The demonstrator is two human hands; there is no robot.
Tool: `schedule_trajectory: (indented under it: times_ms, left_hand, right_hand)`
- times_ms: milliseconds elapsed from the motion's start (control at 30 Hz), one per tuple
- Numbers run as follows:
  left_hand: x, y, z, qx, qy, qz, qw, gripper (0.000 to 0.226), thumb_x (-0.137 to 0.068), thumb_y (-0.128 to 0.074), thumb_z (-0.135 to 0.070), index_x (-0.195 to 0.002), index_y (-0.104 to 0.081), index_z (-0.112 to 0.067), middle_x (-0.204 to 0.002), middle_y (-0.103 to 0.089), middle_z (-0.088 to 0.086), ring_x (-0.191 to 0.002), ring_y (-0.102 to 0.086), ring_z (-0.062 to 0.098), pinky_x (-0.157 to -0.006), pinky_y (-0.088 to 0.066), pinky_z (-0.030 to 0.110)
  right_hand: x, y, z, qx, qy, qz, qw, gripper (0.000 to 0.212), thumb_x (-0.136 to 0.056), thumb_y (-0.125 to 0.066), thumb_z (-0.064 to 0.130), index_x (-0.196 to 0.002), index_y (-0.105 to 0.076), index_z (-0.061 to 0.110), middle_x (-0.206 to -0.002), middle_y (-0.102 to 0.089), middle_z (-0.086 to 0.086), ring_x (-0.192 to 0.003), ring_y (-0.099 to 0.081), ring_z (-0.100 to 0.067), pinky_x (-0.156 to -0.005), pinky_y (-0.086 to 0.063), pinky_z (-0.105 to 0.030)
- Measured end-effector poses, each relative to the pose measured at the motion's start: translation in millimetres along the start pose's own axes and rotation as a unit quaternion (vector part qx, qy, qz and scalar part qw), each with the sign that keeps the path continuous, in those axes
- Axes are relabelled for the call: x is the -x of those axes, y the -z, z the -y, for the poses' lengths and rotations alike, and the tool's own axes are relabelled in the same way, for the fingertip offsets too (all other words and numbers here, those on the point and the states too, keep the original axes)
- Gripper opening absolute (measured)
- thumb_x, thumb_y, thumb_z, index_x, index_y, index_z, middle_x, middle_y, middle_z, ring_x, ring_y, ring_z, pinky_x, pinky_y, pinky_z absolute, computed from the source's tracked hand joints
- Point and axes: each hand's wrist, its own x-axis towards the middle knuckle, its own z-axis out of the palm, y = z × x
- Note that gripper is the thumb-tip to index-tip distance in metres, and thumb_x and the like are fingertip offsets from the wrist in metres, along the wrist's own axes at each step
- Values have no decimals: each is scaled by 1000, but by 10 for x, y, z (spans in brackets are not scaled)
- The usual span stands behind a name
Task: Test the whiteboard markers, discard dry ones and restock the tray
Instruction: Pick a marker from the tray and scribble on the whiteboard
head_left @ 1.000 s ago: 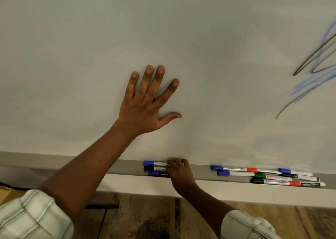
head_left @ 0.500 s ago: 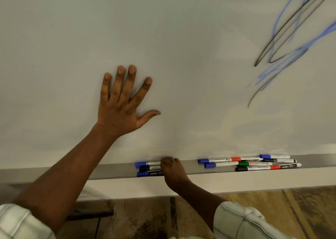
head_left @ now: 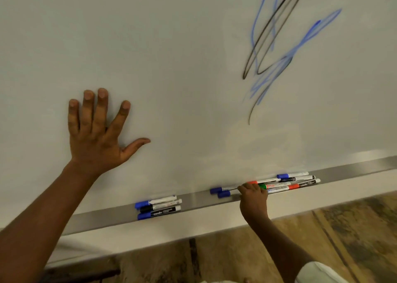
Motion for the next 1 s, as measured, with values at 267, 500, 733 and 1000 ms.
schedule_trajectory:
  times_ms: [267,500,733,1000]
  left_hand:
    - [-70,124,-96,61,12,-5,998,96,-68,-70,-62,-141,-37,-9,-153,-15,18,-144,-11,35,-115,-10,55]
    - [-286,402,-609,145,39,-19,989,48,-75,-74,-38,-106,-62,-4,-106,-54,19,-98,-51,32,-85,-36,43]
    - [-503,522,-1088,295,-3,113,949,24,-84,-65,-25,-87,-71,-1,-82,-68,12,-77,-60,23,-72,-45,31]
    - [-949,676,-1690,371,-5,400,838,72,-84,-20,-68,-135,-43,-22,-128,-53,-7,-114,-51,9,-98,-35,16]
  right_hand:
    - [-129,24,-182,25,63,54,996,21,-85,-64,16,-105,-68,21,-107,-64,-2,-110,-54,-25,-90,-40,-44]
    - [-220,95,-208,77,99,83,989,20,-92,-51,17,-110,-58,20,-118,-58,-4,-113,-49,-28,-93,-37,-45]
    - [-193,275,-278,38,226,34,973,57,-37,-91,20,-88,-68,31,-83,-69,8,-78,-67,-14,-71,-54,-39]
    - [-114,1501,-157,-244,277,-103,924,27,-84,-70,11,-111,-67,17,-101,-59,3,-74,-59,-8,-74,-50,-13]
